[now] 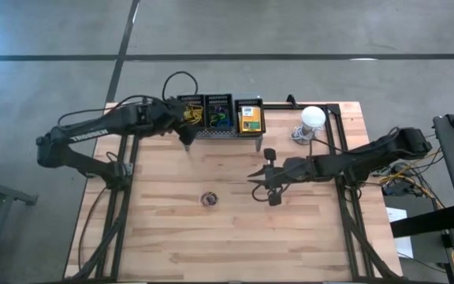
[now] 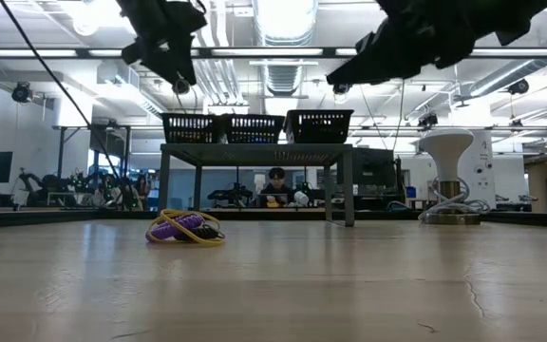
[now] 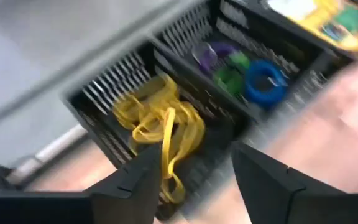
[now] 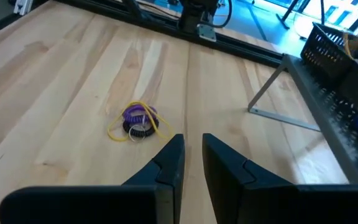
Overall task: Pick & Place Office Desk Supplies
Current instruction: Put the yellow rubberband into the left black bin on the shelf, then put the black spring keychain into the middle black bin on the shelf
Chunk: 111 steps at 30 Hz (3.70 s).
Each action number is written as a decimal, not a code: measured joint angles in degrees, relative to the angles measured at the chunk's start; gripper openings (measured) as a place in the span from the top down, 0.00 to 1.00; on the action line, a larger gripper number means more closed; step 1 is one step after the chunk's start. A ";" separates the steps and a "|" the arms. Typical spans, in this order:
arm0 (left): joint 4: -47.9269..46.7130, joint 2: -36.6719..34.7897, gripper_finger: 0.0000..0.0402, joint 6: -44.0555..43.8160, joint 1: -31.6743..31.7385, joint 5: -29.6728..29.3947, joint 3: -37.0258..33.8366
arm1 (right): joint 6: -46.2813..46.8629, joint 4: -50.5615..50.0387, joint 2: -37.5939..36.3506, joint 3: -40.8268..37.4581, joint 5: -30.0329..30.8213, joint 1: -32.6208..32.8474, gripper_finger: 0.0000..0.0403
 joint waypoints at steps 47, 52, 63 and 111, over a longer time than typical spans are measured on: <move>-0.88 2.23 0.11 -0.94 17.03 17.28 0.04 | -1.08 4.14 13.64 6.08 -0.46 0.00 0.87; -5.38 2.23 0.13 -5.22 17.03 19.74 4.35 | -1.07 4.10 13.64 6.08 -0.41 0.00 0.87; -15.22 4.10 0.21 -7.22 17.01 27.82 4.26 | -1.07 3.91 13.64 6.08 -0.35 0.00 0.87; 78.84 0.11 0.26 -16.21 -46.79 -27.31 -52.45 | 11.22 16.41 31.26 7.40 -9.48 0.00 0.81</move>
